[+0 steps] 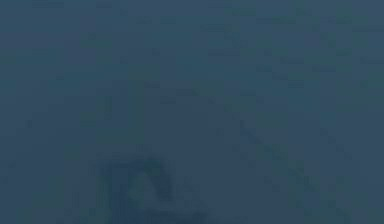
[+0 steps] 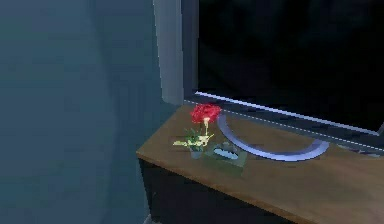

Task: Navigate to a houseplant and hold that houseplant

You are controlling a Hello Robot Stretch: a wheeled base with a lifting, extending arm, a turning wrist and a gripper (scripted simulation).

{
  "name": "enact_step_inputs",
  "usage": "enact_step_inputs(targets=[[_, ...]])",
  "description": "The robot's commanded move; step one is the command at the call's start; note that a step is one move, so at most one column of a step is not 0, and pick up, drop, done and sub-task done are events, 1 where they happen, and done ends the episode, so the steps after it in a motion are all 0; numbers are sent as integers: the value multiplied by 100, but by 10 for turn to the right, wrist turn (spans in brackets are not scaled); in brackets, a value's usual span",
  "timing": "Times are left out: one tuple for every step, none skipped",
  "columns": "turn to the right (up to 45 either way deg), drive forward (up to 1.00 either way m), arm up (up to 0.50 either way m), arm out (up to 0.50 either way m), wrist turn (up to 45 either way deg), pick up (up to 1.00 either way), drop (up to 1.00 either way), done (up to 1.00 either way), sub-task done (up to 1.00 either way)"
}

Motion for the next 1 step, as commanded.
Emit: enact_step_inputs(targets=[[0,0,0,40,0,0,0,0,0]])
